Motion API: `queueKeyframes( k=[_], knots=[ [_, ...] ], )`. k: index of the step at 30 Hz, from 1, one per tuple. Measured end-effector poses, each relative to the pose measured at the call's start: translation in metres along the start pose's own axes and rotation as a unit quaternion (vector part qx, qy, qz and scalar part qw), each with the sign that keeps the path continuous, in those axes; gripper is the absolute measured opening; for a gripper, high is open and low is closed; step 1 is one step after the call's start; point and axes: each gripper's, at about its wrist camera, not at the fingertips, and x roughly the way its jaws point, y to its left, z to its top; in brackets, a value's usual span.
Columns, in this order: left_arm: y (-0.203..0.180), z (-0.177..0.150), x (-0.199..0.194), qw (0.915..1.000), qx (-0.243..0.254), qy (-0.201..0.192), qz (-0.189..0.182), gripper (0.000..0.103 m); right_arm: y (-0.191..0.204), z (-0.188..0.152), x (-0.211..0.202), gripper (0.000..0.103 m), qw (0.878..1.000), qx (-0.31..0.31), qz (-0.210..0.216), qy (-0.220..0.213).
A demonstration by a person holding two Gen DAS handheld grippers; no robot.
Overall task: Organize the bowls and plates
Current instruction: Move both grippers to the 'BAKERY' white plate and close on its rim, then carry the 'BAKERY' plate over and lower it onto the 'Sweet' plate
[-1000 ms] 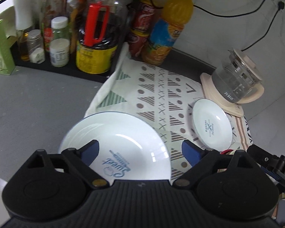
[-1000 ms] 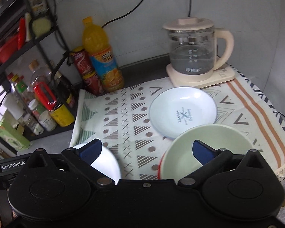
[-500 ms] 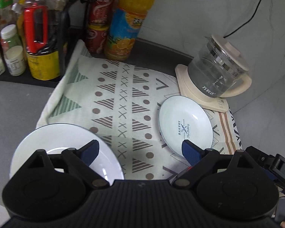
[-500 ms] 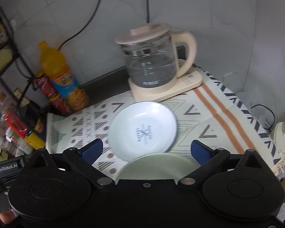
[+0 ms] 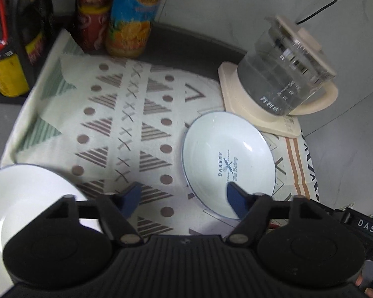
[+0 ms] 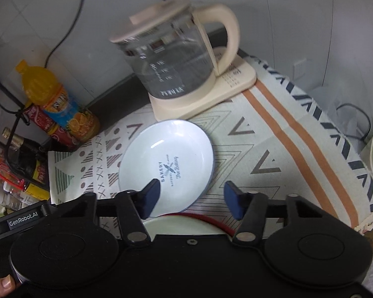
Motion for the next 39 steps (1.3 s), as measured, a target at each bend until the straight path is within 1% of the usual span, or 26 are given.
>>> queueKeyframes(
  k=[3,4,7,8,11,13,14,16,18,26,34,35,37,39],
  knots=[
    [-0.004,0.003,0.014,0.9999,-0.003,0.012,0.003,0.059,-0.011,0.006,0.013,0.039,1.000,0.012,0.004,0.021],
    [-0.004,0.004,0.019,0.9999,-0.004,0.015,0.005,0.058,-0.014,0.009,0.017,0.039,1.000,0.015,0.006,0.027],
    [-0.006,0.006,0.032,0.9995,-0.015,0.028,0.007,0.050,-0.023,0.016,0.031,0.038,0.999,0.019,0.013,0.048],
    [-0.006,0.006,0.036,0.9993,-0.019,0.031,0.007,0.046,-0.025,0.018,0.036,0.037,0.998,0.019,0.015,0.055],
    [-0.007,0.007,0.045,0.9989,-0.024,0.037,0.013,0.041,-0.036,0.026,0.052,0.032,0.995,0.033,0.030,0.084],
    [-0.007,0.007,0.053,0.9983,-0.033,0.047,0.009,0.036,-0.042,0.032,0.062,0.031,0.994,0.040,0.036,0.099],
    [-0.007,0.007,0.057,0.9979,-0.036,0.052,0.010,0.032,-0.044,0.033,0.067,0.030,0.993,0.039,0.036,0.104],
    [-0.007,0.006,0.063,0.9974,-0.039,0.058,0.013,0.029,-0.047,0.037,0.075,0.028,0.992,0.037,0.036,0.114],
    [-0.007,0.005,0.069,0.9966,-0.047,0.066,0.014,0.025,-0.048,0.039,0.083,0.025,0.991,0.035,0.040,0.126],
    [-0.006,0.003,0.082,0.9954,-0.060,0.074,0.016,0.018,-0.043,0.047,0.112,0.015,0.986,0.004,0.052,0.161],
    [-0.006,0.006,0.090,0.9955,-0.059,0.073,0.011,0.016,-0.039,0.047,0.131,0.014,0.980,-0.025,0.069,0.184],
    [-0.006,0.006,0.091,0.9954,-0.060,0.074,0.007,0.013,-0.038,0.046,0.133,0.014,0.980,-0.029,0.070,0.185],
    [-0.008,0.006,0.090,0.9962,-0.051,0.071,0.008,0.012,-0.036,0.046,0.136,0.014,0.979,-0.038,0.073,0.186],
    [-0.013,0.006,0.084,0.9980,-0.027,0.056,0.010,0.012,-0.034,0.045,0.136,0.013,0.979,-0.044,0.073,0.184]
  ],
)
